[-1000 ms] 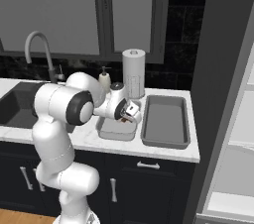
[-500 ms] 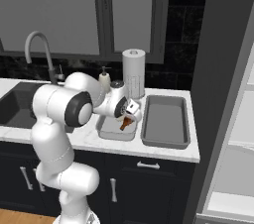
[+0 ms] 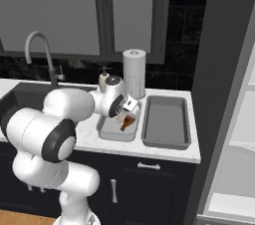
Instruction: Place one garlic and one chicken drumstick in each tupperware on the nearby counter, to pack two identical lunches.
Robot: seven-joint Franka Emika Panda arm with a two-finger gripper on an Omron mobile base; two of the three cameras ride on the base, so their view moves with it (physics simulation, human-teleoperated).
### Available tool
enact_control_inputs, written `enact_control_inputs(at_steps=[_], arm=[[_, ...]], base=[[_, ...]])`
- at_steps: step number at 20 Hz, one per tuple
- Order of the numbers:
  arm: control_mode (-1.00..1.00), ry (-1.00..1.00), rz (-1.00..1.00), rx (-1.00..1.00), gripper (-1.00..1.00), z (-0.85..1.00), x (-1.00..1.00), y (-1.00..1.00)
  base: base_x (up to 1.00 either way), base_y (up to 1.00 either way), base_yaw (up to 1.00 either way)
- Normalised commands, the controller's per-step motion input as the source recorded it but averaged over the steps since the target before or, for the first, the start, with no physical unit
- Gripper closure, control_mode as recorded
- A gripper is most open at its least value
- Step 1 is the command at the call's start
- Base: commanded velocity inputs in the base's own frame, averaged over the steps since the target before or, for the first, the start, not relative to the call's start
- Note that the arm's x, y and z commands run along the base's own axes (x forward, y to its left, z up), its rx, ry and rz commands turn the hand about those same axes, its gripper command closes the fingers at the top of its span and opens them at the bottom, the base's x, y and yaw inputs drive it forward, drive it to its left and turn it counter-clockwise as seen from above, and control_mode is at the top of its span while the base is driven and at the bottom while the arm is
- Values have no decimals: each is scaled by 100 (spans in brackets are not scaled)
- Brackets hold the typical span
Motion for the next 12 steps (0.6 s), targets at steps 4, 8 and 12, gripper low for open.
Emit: enact_control_inputs(at_steps=[4, 8, 12], arm=[[-100, -10, 19, 0, -100, 29, -98, 26], [-100, -11, 27, -6, -100, 35, -77, 63], [-100, -3, 24, -11, -100, 29, -79, 66]], base=[[0, 0, 0], [0, 0, 0], [0, 0, 0]])
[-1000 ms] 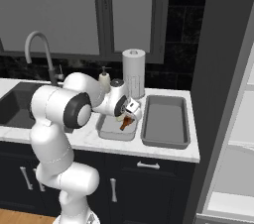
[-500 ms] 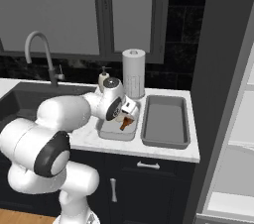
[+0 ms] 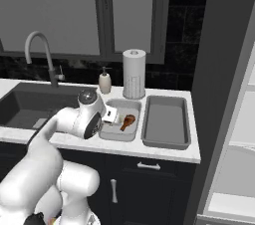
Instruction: Place one garlic and one chicken drumstick in each tupperware on the nearby counter, to pack two identical lunches.
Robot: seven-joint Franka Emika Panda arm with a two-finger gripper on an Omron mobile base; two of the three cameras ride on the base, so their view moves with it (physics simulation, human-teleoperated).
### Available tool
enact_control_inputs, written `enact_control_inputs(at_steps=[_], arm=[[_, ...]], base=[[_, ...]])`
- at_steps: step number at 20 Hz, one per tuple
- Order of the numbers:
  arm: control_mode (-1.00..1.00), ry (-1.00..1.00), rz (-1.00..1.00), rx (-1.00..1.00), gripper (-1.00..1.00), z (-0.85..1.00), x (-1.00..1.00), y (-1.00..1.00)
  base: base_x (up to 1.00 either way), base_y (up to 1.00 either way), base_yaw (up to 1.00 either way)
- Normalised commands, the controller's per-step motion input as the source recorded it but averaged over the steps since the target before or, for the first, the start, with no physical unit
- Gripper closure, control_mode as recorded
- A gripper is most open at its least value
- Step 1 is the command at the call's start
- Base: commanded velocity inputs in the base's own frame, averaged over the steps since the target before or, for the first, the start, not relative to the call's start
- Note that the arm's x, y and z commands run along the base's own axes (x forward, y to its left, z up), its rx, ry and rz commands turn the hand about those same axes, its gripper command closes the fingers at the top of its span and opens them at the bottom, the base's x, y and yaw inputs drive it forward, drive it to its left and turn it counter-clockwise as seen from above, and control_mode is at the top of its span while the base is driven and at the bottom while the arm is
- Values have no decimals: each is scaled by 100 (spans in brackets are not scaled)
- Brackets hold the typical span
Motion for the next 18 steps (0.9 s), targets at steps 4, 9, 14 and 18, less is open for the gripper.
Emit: enact_control_inputs(at_steps=[4, 9, 14, 18], arm=[[-100, 0, 10, -9, -100, 43, -95, 38], [-100, -5, 6, -8, -100, 62, -89, 30], [-100, -7, 6, -7, -100, 49, -72, 31], [-100, 0, 4, -5, -100, -18, -50, 10]], base=[[0, 0, 0], [0, 0, 0], [0, 0, 0], [0, 0, 0]])
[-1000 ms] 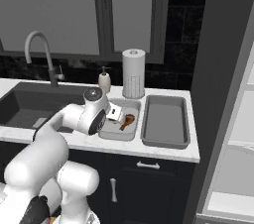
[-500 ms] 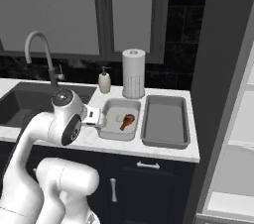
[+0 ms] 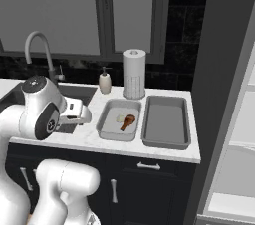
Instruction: Place one garlic and one chicken drumstick in each tupperware on the nearby counter, to pack two identical lunches.
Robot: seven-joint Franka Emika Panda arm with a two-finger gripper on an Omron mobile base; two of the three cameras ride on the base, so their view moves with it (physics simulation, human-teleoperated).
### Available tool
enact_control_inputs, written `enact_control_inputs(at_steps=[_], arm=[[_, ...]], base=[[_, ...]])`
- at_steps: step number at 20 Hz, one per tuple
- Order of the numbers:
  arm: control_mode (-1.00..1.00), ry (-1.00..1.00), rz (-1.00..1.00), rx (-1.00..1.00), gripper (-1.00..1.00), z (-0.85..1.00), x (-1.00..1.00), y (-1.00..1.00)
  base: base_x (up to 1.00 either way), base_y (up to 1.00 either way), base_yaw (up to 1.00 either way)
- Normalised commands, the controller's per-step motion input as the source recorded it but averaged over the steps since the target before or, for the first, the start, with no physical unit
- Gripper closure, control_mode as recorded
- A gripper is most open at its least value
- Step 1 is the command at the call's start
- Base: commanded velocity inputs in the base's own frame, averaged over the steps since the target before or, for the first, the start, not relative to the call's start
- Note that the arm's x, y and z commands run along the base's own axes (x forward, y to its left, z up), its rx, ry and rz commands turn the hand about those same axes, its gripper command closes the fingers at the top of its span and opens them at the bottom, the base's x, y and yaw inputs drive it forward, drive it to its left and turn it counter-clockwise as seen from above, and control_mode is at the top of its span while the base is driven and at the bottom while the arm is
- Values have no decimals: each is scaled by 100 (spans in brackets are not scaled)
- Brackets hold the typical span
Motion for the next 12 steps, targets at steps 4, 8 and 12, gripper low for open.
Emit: enact_control_inputs(at_steps=[4, 8, 12], arm=[[-100, -9, 0, 0, -100, -20, -99, 0], [100, -11, 0, 0, -100, -26, -75, 0], [100, 0, 0, 0, -100, 0, 0, 0]], base=[[0, 0, 0], [-25, 0, 0], [-100, -21, -1]])
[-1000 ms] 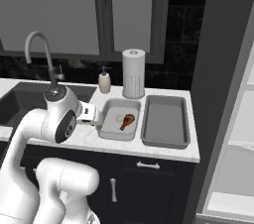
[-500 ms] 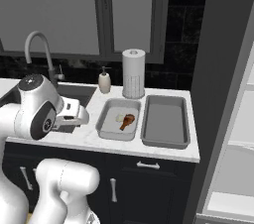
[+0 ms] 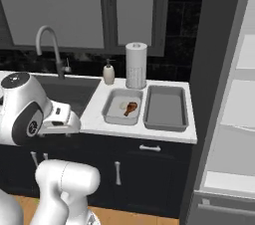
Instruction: Place one garlic and one chicken drumstick in each tupperware on the nearby counter, to pack two identical lunches.
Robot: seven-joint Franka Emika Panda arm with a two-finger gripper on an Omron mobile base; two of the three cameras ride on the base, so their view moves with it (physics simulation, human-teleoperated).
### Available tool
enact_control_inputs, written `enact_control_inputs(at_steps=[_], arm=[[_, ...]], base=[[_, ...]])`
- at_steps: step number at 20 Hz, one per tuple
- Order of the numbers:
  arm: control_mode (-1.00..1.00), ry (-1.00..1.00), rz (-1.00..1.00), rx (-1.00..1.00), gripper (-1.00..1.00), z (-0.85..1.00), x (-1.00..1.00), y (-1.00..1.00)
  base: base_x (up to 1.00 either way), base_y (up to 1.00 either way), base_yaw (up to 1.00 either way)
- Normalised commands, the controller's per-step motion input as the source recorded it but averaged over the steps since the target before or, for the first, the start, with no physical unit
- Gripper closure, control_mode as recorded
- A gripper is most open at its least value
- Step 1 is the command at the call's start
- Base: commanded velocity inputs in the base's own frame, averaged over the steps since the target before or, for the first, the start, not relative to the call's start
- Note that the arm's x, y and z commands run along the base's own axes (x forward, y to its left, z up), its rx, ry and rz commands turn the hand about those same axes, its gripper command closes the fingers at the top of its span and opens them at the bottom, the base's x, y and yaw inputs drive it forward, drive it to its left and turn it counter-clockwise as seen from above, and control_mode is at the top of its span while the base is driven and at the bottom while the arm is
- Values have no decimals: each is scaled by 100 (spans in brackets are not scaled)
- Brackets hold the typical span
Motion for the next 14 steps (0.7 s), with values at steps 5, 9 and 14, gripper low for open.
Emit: enact_control_inputs(at_steps=[5, 9, 14], arm=[[100, 0, 0, 0, -100, 0, 0, 0], [100, 0, 0, 0, -100, 0, 0, 0], [100, 0, 0, 0, -100, 0, 0, 0]], base=[[-89, -88, -14], [-34, -100, -20], [9, -83, -12]])
